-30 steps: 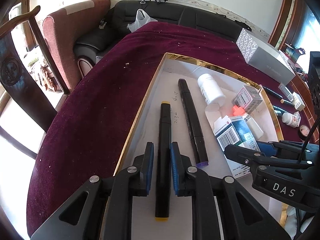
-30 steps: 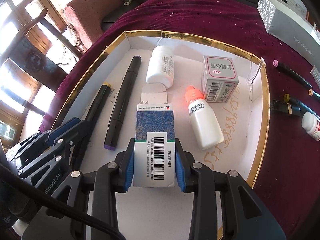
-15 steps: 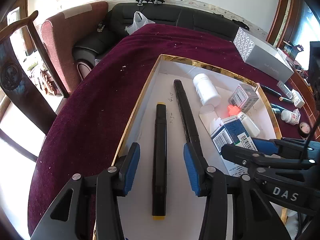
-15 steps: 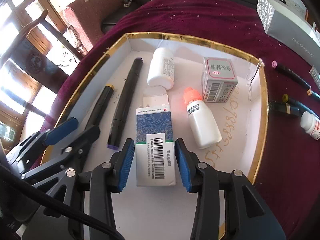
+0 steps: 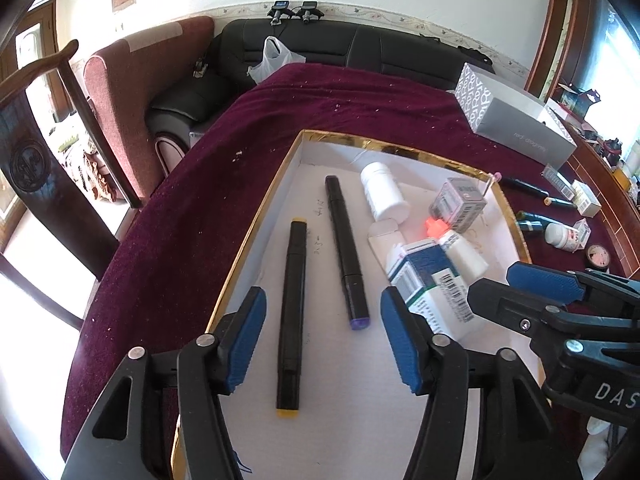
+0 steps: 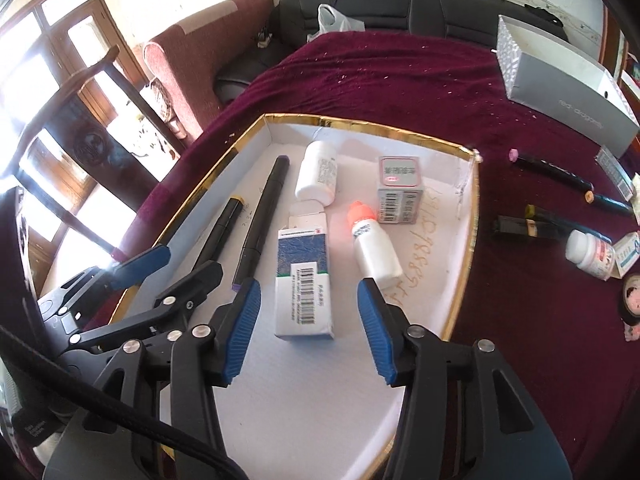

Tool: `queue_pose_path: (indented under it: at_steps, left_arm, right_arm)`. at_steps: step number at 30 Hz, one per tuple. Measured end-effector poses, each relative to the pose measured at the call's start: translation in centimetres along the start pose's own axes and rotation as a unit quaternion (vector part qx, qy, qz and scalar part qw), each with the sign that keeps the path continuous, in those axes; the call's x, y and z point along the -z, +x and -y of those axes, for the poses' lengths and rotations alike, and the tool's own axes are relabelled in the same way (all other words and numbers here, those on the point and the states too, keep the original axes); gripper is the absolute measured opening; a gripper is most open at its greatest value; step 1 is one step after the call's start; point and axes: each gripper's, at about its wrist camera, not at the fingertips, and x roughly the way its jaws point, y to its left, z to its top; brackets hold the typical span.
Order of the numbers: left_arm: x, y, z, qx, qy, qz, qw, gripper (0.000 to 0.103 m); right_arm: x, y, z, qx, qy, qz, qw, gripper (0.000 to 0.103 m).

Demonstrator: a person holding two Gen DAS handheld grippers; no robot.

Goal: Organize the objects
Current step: 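Move both tools back over the remaining items on the table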

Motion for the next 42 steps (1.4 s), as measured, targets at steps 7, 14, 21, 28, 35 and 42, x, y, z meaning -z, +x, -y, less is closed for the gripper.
queue_pose_path:
  at_steps: [7,14,21,28,35,42]
  left_arm:
    - [-0.2,-2.1,2.9,0.002,0.027,0.016,0.9995,0.061]
    - [-0.5,-3.1,7.8,0.024,0.064,0.015,0.9975,0.061]
    - [-2.6,-1.8,13.1,0.089,0.071,-0.008,0.9934,0.061]
    - [-5.1,1.8,19.6,0.106,0.103,-0.026,0.9887,0.061]
    - [-8.6,7.5,24.2,0.105,0.096,-0.060,0.9879,0.061]
    - [-9.1,12.9,24.9,0.076,0.085,-0.112,0.9871,0.061]
  right_arm:
    - [1.3,-2.9,3.6,0.001,0.034,0.026,0.999,0.055]
    - [3.3,-5.9,10.2,0.018,0.093,0.050,0.994,0.055]
    - [6.2,-9.6,20.3,0.042,0.194,0.084,0.977,0.058]
    - [8.9,-10.8,27.9,0.025,0.274,0.111,0.955,0.059]
    - [10.2,-10.2,31.7,-0.017,0.316,0.153,0.936,0.059]
    - [10.4,-10.0,32.8,-0.042,0.320,0.172,0.931,0.060]
